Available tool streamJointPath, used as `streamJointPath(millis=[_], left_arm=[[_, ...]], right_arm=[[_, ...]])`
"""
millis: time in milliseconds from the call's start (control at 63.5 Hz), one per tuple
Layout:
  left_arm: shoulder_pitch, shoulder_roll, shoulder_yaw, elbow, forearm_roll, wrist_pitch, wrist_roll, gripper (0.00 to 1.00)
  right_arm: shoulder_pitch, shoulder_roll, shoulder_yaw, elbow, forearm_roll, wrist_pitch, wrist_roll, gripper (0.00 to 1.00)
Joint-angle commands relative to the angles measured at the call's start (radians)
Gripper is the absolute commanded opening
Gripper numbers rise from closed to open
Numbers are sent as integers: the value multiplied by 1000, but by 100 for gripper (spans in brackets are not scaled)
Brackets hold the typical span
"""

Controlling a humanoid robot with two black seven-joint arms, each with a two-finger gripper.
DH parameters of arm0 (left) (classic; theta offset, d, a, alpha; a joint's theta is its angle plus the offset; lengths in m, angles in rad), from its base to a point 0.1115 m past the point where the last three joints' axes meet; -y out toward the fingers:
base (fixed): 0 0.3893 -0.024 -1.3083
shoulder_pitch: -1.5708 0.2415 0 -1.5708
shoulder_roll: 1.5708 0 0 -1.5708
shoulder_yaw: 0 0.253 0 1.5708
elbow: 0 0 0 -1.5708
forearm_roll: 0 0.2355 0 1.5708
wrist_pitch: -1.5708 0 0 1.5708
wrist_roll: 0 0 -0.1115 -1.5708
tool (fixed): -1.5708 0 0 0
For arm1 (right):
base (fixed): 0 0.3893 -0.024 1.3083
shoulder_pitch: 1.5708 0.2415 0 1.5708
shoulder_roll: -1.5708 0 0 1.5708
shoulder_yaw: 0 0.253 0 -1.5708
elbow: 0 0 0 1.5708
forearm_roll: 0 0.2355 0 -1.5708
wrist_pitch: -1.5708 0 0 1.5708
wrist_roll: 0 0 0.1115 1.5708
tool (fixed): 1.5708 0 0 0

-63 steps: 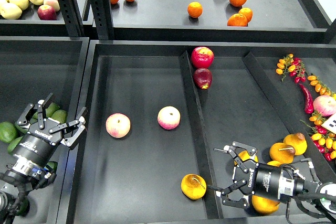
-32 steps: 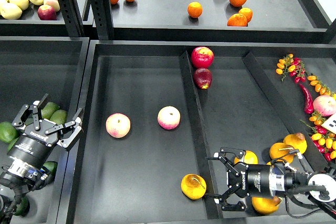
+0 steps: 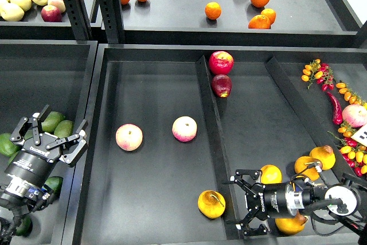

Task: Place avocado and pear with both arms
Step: 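Lower the right gripper around the yellow pear and close it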

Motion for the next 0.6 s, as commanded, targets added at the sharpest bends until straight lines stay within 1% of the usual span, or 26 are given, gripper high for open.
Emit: streamJointPath(millis=[0,583], left_arm=[[-1,0,2,-2,0,0,0,99],[-1,0,2,-4,0,0,0,99]], right_arm=[[12,25,-2,-31,1,-2,0,100],[38,146,-11,-172,4,-3,0,100]])
